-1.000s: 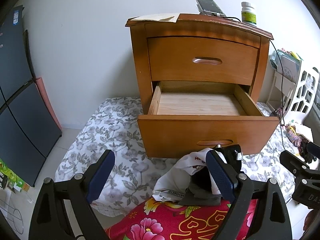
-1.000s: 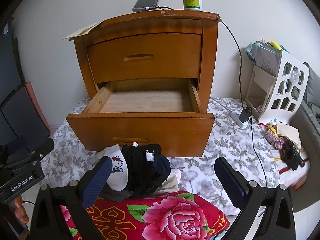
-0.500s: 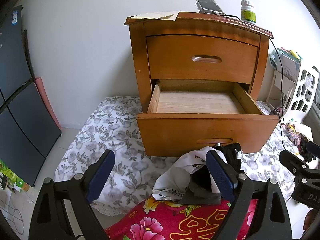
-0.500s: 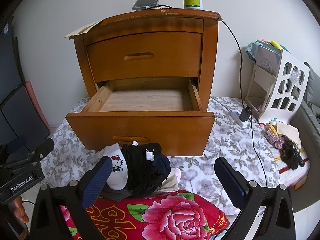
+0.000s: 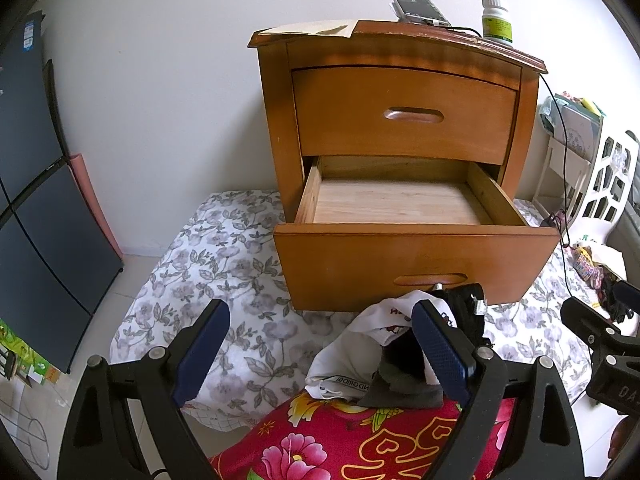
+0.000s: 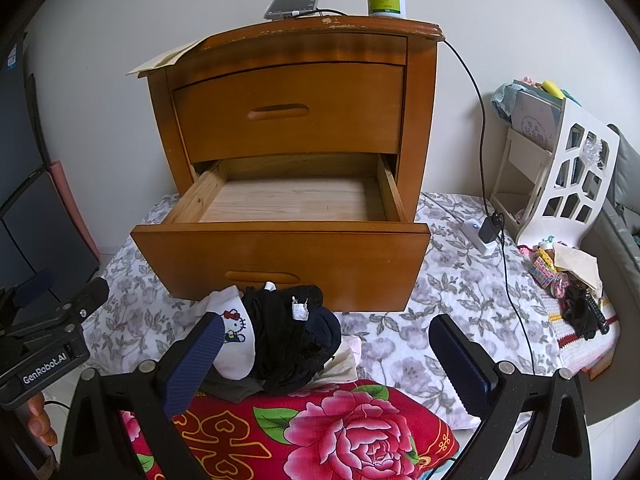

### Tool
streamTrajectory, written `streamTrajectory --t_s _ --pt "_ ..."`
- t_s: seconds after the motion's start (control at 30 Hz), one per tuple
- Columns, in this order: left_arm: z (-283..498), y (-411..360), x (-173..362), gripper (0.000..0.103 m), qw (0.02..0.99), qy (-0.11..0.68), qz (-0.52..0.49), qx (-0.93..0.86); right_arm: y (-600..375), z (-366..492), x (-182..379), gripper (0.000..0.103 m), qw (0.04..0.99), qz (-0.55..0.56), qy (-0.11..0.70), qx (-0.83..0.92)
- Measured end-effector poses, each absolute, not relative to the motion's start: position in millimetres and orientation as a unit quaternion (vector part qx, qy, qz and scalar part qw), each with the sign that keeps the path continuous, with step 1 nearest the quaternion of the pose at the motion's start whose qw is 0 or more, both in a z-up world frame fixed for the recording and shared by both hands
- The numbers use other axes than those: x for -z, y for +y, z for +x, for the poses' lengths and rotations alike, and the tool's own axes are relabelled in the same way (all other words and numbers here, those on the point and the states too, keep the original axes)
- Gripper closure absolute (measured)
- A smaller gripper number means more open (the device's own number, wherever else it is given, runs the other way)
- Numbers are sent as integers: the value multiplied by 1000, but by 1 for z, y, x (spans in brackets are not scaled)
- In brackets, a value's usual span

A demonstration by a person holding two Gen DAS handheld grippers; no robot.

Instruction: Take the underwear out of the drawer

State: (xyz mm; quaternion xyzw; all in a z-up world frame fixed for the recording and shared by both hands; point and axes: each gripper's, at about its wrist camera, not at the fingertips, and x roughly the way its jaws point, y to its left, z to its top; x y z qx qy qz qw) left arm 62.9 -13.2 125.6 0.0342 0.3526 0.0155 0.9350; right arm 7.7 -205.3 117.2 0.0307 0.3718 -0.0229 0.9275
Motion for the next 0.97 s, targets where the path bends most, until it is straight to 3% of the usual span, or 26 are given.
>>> streamTrajectory --t_s 0.97 --pt "63 -12 -126 10 936 348 39 -28 -205 9 -118 0 927 30 372 22"
